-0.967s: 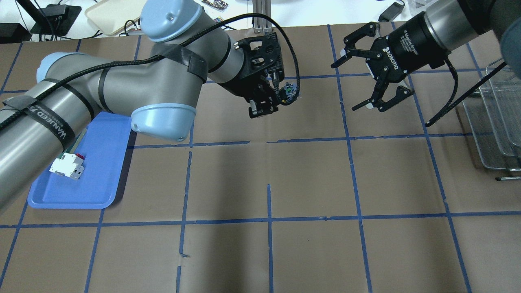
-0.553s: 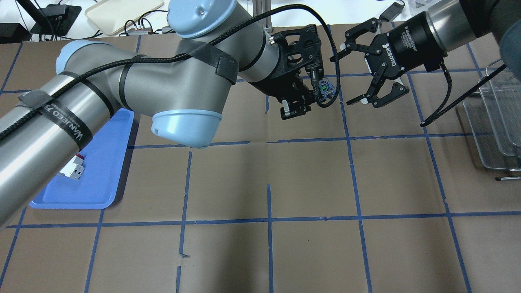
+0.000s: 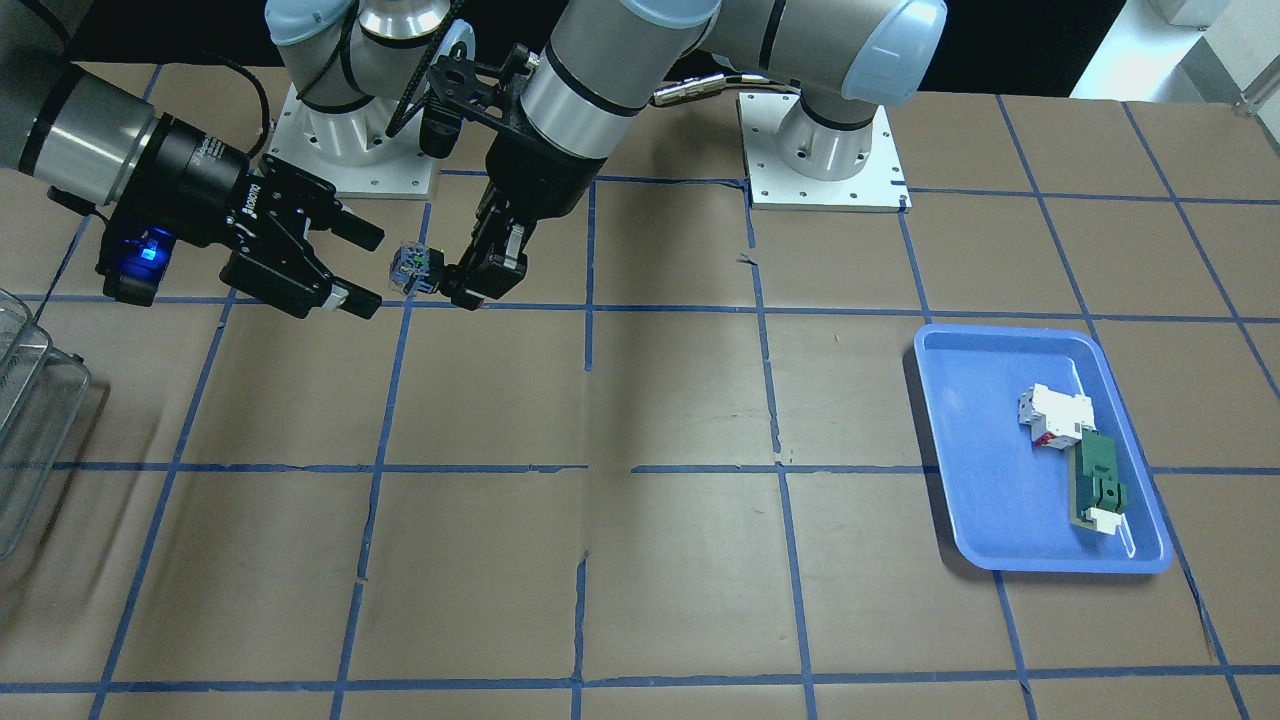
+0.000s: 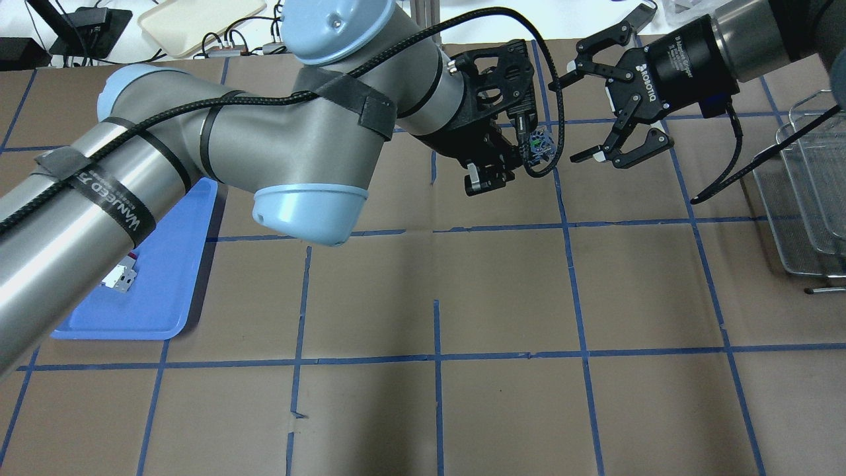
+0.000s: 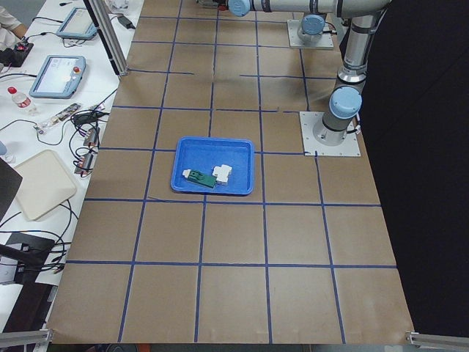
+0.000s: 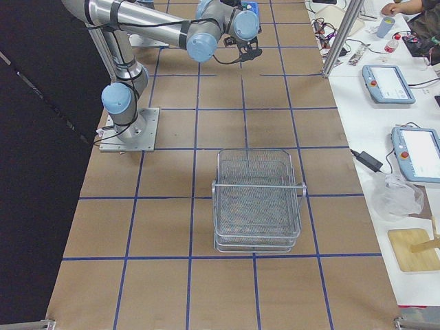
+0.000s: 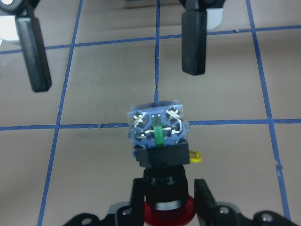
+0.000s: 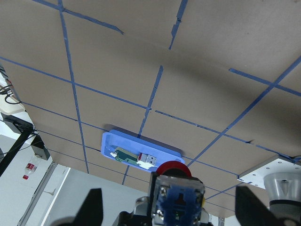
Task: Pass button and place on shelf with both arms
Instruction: 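Carry the button toward the right gripper while the right gripper opens and approaches, then close the right gripper on the button held by the left gripper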
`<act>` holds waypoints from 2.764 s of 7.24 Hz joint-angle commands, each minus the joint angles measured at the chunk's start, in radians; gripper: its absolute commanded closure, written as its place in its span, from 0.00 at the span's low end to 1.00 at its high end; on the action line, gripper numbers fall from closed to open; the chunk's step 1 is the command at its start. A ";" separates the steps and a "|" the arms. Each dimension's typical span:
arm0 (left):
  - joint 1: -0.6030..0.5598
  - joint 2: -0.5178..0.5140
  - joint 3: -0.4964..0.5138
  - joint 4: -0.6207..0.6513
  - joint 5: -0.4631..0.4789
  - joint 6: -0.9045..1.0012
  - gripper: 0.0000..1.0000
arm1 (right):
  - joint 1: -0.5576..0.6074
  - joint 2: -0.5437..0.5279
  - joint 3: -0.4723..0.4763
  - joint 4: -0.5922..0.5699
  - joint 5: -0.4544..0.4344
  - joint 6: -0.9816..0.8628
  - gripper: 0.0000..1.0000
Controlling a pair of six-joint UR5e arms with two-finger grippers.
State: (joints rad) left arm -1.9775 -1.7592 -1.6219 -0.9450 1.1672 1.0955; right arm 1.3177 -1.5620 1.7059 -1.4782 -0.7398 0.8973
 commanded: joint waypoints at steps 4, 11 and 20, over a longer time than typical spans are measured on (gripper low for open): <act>0.003 0.021 -0.001 0.005 -0.004 -0.009 1.00 | 0.006 0.000 0.007 -0.004 0.002 0.037 0.00; 0.003 0.023 0.002 0.003 -0.003 -0.009 1.00 | 0.040 0.007 0.012 -0.005 0.074 0.035 0.00; 0.006 0.017 0.002 0.002 -0.001 -0.009 1.00 | 0.051 0.019 0.014 0.015 0.069 0.046 0.52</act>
State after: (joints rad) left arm -1.9722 -1.7410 -1.6199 -0.9426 1.1646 1.0861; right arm 1.3697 -1.5437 1.7183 -1.4676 -0.6731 0.9398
